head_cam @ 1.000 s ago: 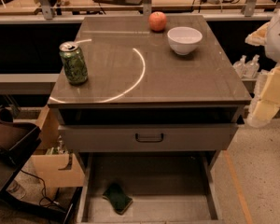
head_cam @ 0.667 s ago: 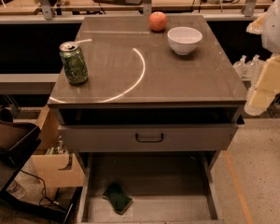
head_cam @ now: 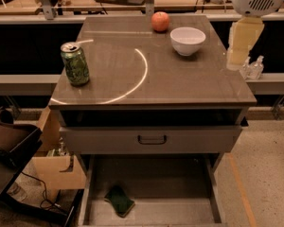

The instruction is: Move white bowl near green can

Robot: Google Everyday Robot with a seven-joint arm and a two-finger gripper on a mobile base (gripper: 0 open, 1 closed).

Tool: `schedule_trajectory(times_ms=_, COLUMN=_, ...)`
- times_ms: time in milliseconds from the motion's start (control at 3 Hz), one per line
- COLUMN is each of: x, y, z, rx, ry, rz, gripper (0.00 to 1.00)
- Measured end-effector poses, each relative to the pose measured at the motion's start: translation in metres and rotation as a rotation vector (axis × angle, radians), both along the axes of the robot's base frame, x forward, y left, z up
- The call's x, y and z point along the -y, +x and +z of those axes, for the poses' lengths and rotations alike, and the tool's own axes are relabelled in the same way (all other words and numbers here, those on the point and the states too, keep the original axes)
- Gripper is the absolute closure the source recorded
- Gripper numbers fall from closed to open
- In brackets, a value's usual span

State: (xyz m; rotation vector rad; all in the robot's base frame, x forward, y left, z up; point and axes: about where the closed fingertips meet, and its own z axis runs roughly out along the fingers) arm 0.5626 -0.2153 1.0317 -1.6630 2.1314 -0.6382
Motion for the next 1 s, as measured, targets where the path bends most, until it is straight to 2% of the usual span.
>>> schedule_trajectory(times_ms=333, x=0.008, y=0.007, z=0.009, rx=0.034, ry=-0.052, rz=-0.014, gripper=0.00)
schedule_trajectory(times_ms=667, x=0.008, y=0.007, z=0.010, rx=0.035, ry=-0.052, rz=-0.014, gripper=0.00)
schedule_trajectory(times_ms=1000, x=-0.003, y=0.039, z=-0.007, rx=0.040, ry=-0.040, rz=0.004, gripper=0.00)
